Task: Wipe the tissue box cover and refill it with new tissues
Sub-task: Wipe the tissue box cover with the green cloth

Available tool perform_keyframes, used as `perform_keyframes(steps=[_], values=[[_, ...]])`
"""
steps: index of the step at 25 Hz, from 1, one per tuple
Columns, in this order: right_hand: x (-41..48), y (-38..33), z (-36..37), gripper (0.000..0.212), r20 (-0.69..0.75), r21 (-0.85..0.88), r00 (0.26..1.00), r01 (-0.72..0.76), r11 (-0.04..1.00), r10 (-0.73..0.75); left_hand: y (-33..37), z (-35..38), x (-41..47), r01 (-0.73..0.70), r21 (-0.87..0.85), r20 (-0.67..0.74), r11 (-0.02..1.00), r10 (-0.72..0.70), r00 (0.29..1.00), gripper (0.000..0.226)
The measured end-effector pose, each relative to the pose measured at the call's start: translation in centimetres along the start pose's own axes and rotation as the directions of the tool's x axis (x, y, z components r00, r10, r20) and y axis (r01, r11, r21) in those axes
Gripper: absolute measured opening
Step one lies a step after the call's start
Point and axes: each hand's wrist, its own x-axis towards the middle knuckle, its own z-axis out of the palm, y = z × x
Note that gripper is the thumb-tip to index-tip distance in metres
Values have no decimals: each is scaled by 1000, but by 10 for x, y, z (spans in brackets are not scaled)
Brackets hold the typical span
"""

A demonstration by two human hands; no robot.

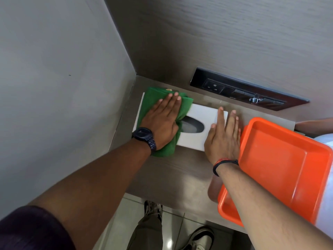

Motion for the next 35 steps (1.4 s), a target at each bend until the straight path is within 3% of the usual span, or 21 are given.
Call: perform_keyframes(steps=[2, 4, 7, 13, 19, 23, 26, 29, 30, 32, 35], values=[[2, -9, 0, 57, -13, -90, 992, 122, 988, -124, -19, -4, -7, 59, -7, -26, 998, -59, 998, 71], [5, -16, 6, 58, 62, -87, 979, 197, 977, -192, -31, -8, -13, 114, -17, -35, 993, -115, 993, 70], [3, -16, 15, 58, 113, -44, 981, 165, 985, -159, -31, -9, -16, 109, -22, -23, 994, -109, 994, 69], [4, -9, 9, 59, 99, -138, 975, 211, 968, -198, -37, -15, -17, 73, 1, -11, 997, -73, 997, 67], [-11, 26, -3, 57, 31, -175, 987, 161, 971, -158, -11, -9, -9, -40, -28, 26, 999, 41, 999, 69], [-12, 40, -11, 57, 63, -244, 981, 193, 950, -183, -5, -5, -9, -37, -22, 17, 999, 37, 999, 69], [-13, 22, -19, 57, 24, -193, 993, 114, 975, -112, -8, -10, -10, -48, -134, -18, 990, 46, 999, 60], [-29, -20, -24, 60, -146, 5, 986, 84, 996, -82, -21, -23, -2, -121, -204, -106, 971, 101, 989, 52], [-36, -39, -24, 63, -131, 111, 991, 50, 993, -35, -27, -28, 3, -150, -173, -108, 973, 132, 985, 55], [-47, -76, -20, 73, 78, 272, 992, -113, 956, 95, -37, -36, 13, -216, -85, -28, 973, 214, 976, 59], [-47, -103, -10, 63, 314, 281, 937, -248, 927, 156, -41, -46, 24, -320, 21, 70, 947, 318, 945, 58]])
